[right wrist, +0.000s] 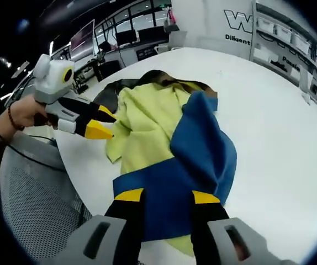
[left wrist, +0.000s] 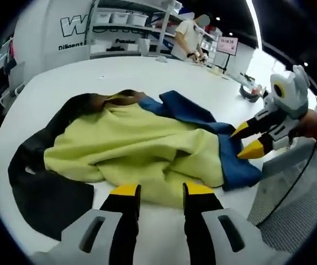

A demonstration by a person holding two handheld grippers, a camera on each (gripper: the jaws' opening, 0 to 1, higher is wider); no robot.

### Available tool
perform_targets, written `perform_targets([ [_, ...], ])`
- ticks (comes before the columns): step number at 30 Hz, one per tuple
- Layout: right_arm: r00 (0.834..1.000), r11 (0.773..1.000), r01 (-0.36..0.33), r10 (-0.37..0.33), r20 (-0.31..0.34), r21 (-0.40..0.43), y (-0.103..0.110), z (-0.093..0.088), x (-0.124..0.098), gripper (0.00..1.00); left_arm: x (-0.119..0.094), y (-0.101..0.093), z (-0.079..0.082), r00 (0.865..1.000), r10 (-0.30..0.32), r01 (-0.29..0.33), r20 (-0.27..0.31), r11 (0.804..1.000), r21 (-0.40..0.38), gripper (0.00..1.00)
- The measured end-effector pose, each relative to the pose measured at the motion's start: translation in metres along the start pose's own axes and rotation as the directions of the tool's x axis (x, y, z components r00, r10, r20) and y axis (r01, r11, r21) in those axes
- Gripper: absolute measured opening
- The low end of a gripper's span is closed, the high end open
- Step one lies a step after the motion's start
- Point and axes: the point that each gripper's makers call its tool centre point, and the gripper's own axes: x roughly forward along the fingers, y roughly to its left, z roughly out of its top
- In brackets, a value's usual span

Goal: Fold the garment on the visible template until the final outline fits inside the template.

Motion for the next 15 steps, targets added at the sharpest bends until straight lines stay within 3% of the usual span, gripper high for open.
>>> perform_targets([
  [2,1.0,0.998,-0.008,0.008,0.005,0.066,-0.006,-0.007,-0.005,0.25,0.002,-0.005,0.001,1.0,-0.009,0.009,0.003,1.0,-0.028,0.26],
  [6,1.0,0.998,0.016,-0.014,-0.02,0.066,-0.012,-0.019,-0.007,0.24,0.008,-0.005,-0.005,0.999,0.012,-0.012,-0.032,1.0,-0.008,0.24],
  [15,0.993,0.998,0.04,-0.045,-0.106,-0.046,-0.005,-0.031,0.004,0.23,0.01,-0.006,-0.008,0.995,0.067,-0.067,-0.067,0.998,0.013,0.23],
])
